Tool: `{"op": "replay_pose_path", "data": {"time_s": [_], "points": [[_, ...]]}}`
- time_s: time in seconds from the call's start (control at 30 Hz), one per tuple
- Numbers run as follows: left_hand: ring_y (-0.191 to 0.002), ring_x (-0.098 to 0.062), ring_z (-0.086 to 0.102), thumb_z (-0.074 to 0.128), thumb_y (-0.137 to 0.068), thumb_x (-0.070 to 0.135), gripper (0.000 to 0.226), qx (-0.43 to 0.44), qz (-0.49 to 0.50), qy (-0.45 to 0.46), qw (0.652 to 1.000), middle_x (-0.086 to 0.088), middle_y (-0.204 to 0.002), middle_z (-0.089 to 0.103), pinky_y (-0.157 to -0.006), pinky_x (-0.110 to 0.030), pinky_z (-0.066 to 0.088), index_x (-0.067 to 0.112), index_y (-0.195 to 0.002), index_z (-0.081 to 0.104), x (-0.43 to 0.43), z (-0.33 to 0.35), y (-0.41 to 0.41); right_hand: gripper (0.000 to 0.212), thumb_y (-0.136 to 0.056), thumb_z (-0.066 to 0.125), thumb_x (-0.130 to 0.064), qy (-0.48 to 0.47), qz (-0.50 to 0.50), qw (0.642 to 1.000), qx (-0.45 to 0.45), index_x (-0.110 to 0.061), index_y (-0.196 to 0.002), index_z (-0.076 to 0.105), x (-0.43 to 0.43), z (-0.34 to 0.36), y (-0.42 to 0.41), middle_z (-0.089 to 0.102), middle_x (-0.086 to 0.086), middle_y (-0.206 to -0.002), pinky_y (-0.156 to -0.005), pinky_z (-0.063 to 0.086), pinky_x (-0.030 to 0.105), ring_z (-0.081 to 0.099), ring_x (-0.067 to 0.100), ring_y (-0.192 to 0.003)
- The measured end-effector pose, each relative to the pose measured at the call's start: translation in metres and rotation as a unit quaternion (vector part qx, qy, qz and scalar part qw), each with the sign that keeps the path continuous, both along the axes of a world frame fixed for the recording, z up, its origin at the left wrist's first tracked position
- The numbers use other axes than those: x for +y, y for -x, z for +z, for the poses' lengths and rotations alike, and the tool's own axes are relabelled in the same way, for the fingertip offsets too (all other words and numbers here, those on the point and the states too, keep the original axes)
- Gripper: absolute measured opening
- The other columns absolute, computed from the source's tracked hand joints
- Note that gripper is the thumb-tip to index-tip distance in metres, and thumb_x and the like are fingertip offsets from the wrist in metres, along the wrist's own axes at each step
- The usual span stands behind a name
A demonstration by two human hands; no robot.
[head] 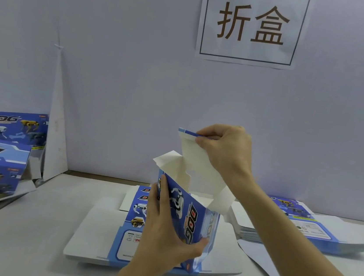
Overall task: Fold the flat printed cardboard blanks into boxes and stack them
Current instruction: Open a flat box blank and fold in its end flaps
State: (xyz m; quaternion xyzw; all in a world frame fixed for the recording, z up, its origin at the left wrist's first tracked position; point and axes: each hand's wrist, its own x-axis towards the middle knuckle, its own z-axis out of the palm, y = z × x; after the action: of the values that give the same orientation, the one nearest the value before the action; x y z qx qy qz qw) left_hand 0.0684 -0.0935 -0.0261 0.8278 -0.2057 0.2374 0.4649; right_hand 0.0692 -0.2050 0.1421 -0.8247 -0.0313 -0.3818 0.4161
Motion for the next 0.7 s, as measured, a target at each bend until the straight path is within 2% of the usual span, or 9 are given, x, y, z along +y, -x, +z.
{"op": "replay_pose_path", "data": {"time_s": [0.07,0.13,0.23,0.3,0.37,0.43,0.5,0.6,0.7], "points": [[-0.142,-0.009,0.008,0.078,-0.053,0.064,0.135,-0.004,-0.003,0.001,1.0,0.026,-0.148,-0.005,-0.112,-0.035,0.028,0.062,-0.122,-0.038,0.001,-0.002,-0.001,0.011,-0.082,0.069,-0.016,0.026,0.018,0.999,0.004,-0.021,-0.088,0.077,0.002,0.001,0.003,0.067,-0.014,-0.073,-0.053,0.04,0.005,0.06,0.0,-0.069],[-0.142,-0.012,0.01,0.08,-0.053,0.062,0.135,-0.016,-0.004,0.007,1.0,0.023,-0.148,-0.003,-0.111,-0.037,0.03,0.059,-0.128,-0.032,0.002,-0.004,0.0,0.02,-0.087,0.067,-0.028,0.031,0.047,0.998,0.004,-0.023,-0.106,0.072,-0.003,0.001,0.007,0.067,-0.012,-0.093,-0.061,0.04,0.002,0.062,0.002,-0.084],[-0.137,-0.009,0.018,0.086,-0.051,0.055,0.134,-0.012,-0.008,0.041,0.999,0.022,-0.142,0.003,-0.106,-0.029,0.032,0.059,-0.132,-0.021,0.003,-0.001,0.001,0.036,-0.09,0.061,-0.039,-0.106,0.058,0.987,-0.11,-0.032,-0.125,0.057,-0.018,-0.02,0.023,0.06,-0.016,-0.117,-0.09,0.047,0.022,0.059,0.005,-0.109],[-0.132,-0.01,0.026,0.087,-0.048,0.054,0.133,0.009,0.003,0.102,0.995,0.02,-0.138,0.011,-0.103,-0.03,0.036,0.062,-0.13,-0.017,0.004,0.006,0.002,0.037,-0.087,0.055,-0.044,-0.155,0.055,0.965,-0.202,-0.038,-0.124,0.051,-0.028,-0.058,0.034,0.059,-0.019,-0.123,-0.095,0.046,0.026,0.057,0.002,-0.114],[-0.129,-0.008,0.029,0.085,-0.042,0.064,0.14,0.032,0.021,0.174,0.984,0.02,-0.137,0.013,-0.102,-0.036,0.04,0.063,-0.132,-0.022,0.007,0.014,0.003,0.054,-0.082,0.055,-0.055,-0.101,0.104,0.979,-0.14,-0.045,-0.134,0.04,-0.035,-0.103,0.04,0.048,-0.023,-0.136,-0.096,0.042,0.015,0.048,-0.001,-0.124],[-0.132,-0.009,0.027,0.076,-0.035,0.072,0.141,0.044,0.039,0.199,0.978,0.022,-0.138,0.011,-0.104,-0.04,0.042,0.061,-0.134,-0.024,0.007,0.018,0.006,0.083,-0.074,0.062,-0.067,-0.016,0.181,0.983,0.017,-0.053,-0.143,0.019,-0.036,-0.144,0.038,0.03,-0.032,-0.146,-0.095,0.035,0.003,0.034,-0.008,-0.133],[-0.128,-0.004,0.027,0.071,-0.036,0.074,0.133,0.045,0.021,0.189,0.981,0.029,-0.133,0.014,-0.101,-0.034,0.042,0.065,-0.13,-0.023,0.004,0.017,0.007,0.102,-0.065,0.075,-0.064,0.018,0.223,0.97,0.095,-0.051,-0.146,0.012,-0.036,-0.173,0.027,0.033,-0.033,-0.144,-0.096,0.038,0.005,0.037,-0.008,-0.132],[-0.121,0.013,0.035,0.07,-0.053,0.066,0.106,0.064,-0.051,0.196,0.977,0.033,-0.131,0.027,-0.089,-0.014,0.046,0.072,-0.127,-0.005,0.004,0.009,-0.002,0.11,-0.048,0.089,-0.048,-0.148,0.247,0.946,0.147,-0.045,-0.141,0.03,-0.04,-0.187,0.016,0.062,-0.018,-0.119,-0.081,0.057,0.029,0.061,0.011,-0.114],[-0.109,0.001,0.057,0.066,-0.056,0.065,0.087,0.148,-0.09,0.2,0.964,0.021,-0.123,0.054,-0.078,-0.022,0.057,0.05,-0.134,0.032,0.014,-0.008,-0.017,0.11,-0.048,0.091,-0.029,-0.246,0.284,0.914,0.156,-0.024,-0.143,0.036,-0.049,-0.192,0.008,0.068,-0.002,-0.116,-0.074,0.058,0.032,0.067,0.021,-0.105]]}}
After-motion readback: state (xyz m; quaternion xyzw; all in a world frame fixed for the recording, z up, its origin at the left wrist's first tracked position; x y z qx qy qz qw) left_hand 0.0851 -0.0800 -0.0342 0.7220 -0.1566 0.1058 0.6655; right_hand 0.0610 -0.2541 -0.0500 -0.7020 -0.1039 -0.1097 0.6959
